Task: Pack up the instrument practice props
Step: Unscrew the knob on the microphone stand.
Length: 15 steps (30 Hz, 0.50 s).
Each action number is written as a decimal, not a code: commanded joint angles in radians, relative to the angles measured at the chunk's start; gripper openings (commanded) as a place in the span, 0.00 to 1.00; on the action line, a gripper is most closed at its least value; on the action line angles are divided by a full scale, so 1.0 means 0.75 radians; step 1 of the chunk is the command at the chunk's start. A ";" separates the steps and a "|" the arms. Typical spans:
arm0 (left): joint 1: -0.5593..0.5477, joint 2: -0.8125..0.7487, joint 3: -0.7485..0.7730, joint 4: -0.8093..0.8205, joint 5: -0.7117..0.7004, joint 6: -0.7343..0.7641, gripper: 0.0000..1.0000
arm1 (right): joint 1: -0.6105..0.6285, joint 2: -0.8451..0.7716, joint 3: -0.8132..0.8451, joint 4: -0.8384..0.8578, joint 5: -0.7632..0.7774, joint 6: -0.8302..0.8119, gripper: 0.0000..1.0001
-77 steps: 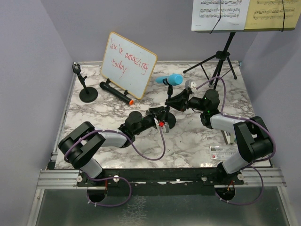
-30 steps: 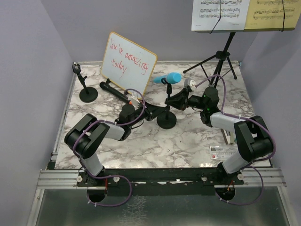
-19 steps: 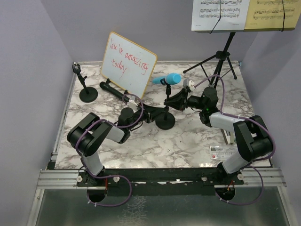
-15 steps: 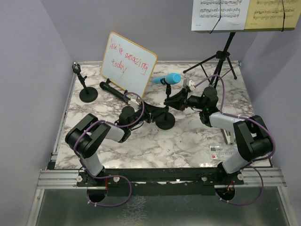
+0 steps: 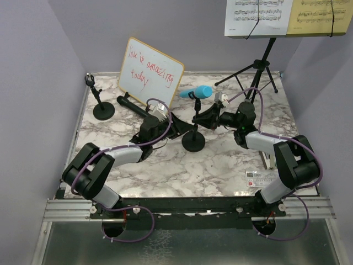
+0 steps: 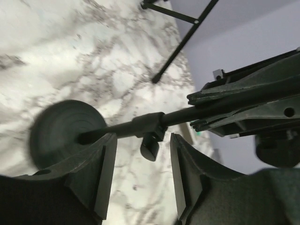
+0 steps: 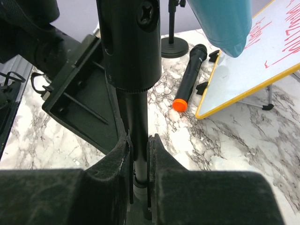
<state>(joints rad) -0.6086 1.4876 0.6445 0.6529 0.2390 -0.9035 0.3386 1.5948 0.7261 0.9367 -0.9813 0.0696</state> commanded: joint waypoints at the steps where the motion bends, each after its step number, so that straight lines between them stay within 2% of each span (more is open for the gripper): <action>1: -0.005 -0.086 0.037 -0.185 -0.126 0.541 0.61 | -0.017 0.050 -0.027 -0.159 0.067 -0.034 0.01; 4: -0.018 -0.127 0.023 -0.188 -0.151 0.753 0.66 | -0.017 0.051 -0.026 -0.157 0.063 -0.034 0.00; 9: -0.075 -0.176 0.002 -0.168 -0.167 1.089 0.68 | -0.018 0.052 -0.024 -0.158 0.055 -0.034 0.00; 15: -0.135 -0.233 -0.134 0.067 -0.092 1.470 0.71 | -0.017 0.052 -0.025 -0.161 0.052 -0.034 0.00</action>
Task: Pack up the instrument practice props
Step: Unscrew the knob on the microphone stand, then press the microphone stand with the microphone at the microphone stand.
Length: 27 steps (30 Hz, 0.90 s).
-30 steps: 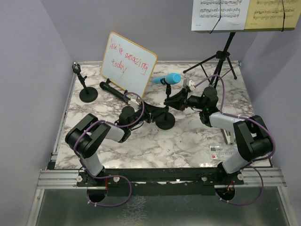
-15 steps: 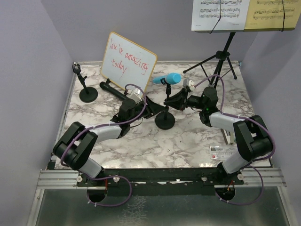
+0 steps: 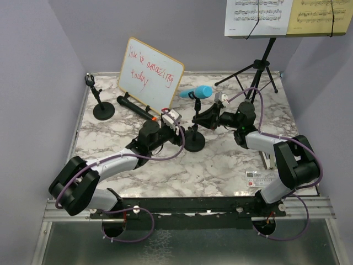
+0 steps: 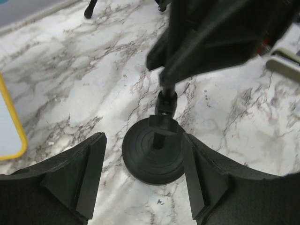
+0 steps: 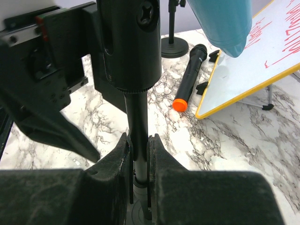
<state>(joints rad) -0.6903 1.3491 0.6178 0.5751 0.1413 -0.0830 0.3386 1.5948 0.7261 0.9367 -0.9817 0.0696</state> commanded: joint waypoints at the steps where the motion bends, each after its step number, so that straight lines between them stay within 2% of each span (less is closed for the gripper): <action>1: -0.035 -0.050 -0.117 0.197 0.053 0.444 0.71 | -0.017 0.052 -0.025 -0.160 0.051 -0.034 0.01; 6: -0.085 -0.044 -0.165 0.232 0.071 0.843 0.71 | -0.016 0.050 -0.025 -0.158 0.049 -0.036 0.00; 13: -0.188 0.013 -0.199 0.368 -0.050 1.186 0.71 | -0.017 0.054 -0.024 -0.156 0.047 -0.036 0.01; 27: -0.229 0.186 -0.116 0.379 -0.101 1.351 0.62 | -0.016 0.068 -0.022 -0.148 0.043 -0.030 0.01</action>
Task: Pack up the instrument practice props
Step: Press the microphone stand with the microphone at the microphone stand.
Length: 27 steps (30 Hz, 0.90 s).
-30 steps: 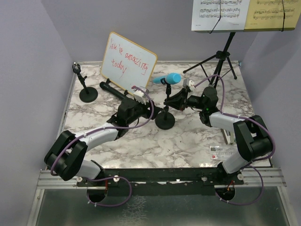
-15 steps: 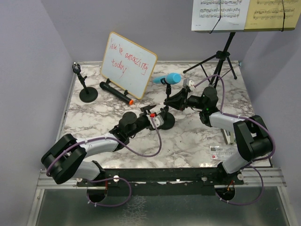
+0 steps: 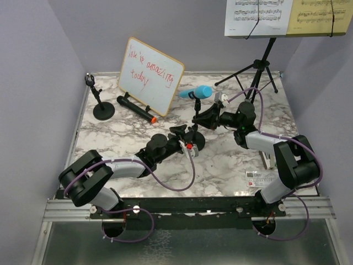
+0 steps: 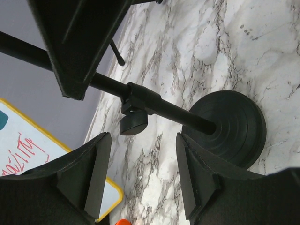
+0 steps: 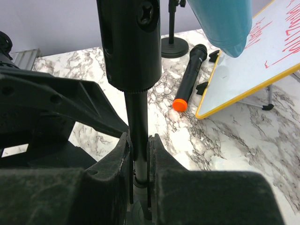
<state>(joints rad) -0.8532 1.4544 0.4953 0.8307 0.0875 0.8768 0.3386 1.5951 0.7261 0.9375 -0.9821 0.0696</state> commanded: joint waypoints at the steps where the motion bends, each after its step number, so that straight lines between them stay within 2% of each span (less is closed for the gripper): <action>1: -0.013 0.055 0.052 0.038 -0.032 0.079 0.61 | -0.017 0.068 -0.022 -0.149 0.044 -0.029 0.00; 6: -0.016 0.073 0.074 0.040 -0.035 0.086 0.57 | -0.018 0.074 -0.021 -0.149 0.040 -0.030 0.00; 10: -0.016 0.090 0.085 0.040 -0.026 0.081 0.46 | -0.017 0.082 -0.017 -0.149 0.040 -0.026 0.00; 20: -0.016 0.107 0.092 0.040 0.001 0.047 0.42 | -0.017 0.092 -0.010 -0.151 0.038 -0.025 0.01; 27: -0.016 0.092 0.100 0.040 0.025 -0.096 0.23 | -0.016 0.091 -0.009 -0.158 0.038 -0.026 0.01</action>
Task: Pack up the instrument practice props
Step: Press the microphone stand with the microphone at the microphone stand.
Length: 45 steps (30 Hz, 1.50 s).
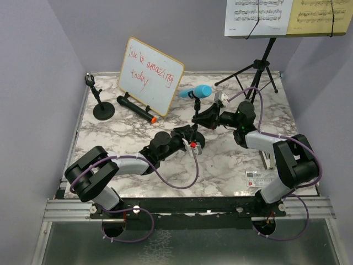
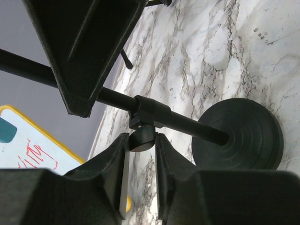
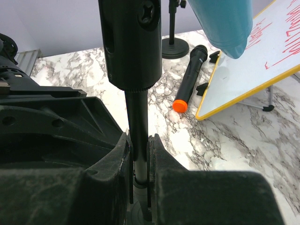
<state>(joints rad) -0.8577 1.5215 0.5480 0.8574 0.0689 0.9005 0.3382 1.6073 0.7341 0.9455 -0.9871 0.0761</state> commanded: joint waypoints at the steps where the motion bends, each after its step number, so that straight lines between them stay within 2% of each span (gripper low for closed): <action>1: -0.010 -0.004 0.032 0.004 0.051 -0.179 0.20 | -0.017 0.074 -0.021 -0.170 0.045 -0.036 0.01; 6: -0.008 -0.025 0.046 -0.023 0.033 -0.488 0.08 | -0.017 0.078 -0.021 -0.170 0.044 -0.036 0.01; 10: 0.028 -0.046 0.056 -0.047 0.067 -0.808 0.07 | -0.017 0.074 -0.020 -0.172 0.045 -0.038 0.01; 15: 0.128 -0.052 0.079 -0.053 0.092 -1.358 0.04 | -0.015 0.074 -0.019 -0.178 0.047 -0.041 0.01; 17: 0.171 -0.049 0.088 -0.055 0.114 -1.639 0.03 | -0.016 0.074 -0.019 -0.179 0.046 -0.042 0.00; 20: 0.272 -0.018 0.100 -0.055 0.196 -2.046 0.03 | -0.017 0.074 -0.019 -0.181 0.046 -0.040 0.01; 22: 0.328 0.027 0.124 -0.053 0.292 -2.283 0.07 | -0.017 0.070 -0.020 -0.178 0.047 -0.042 0.00; 29: 0.344 0.101 0.143 0.014 0.360 -2.774 0.19 | -0.017 0.072 -0.031 -0.160 0.045 -0.050 0.01; 32: 0.346 0.080 0.110 0.033 0.319 -2.873 0.25 | -0.016 0.073 -0.039 -0.147 0.039 -0.059 0.01; 36: 0.356 0.021 0.058 0.033 0.250 -2.891 0.33 | -0.016 0.079 -0.059 -0.109 0.036 -0.075 0.00; 40: 0.364 -0.030 0.046 0.029 0.249 -2.781 0.40 | -0.017 0.095 -0.071 -0.085 0.037 -0.085 0.00; 45: 0.364 -0.102 0.075 0.025 0.324 -2.526 0.50 | -0.014 0.098 -0.094 -0.028 0.044 -0.067 0.00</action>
<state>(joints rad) -0.5858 1.5078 0.5888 0.8410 0.2825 -1.1538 0.3317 1.6485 0.7002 0.9398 -0.9665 0.0227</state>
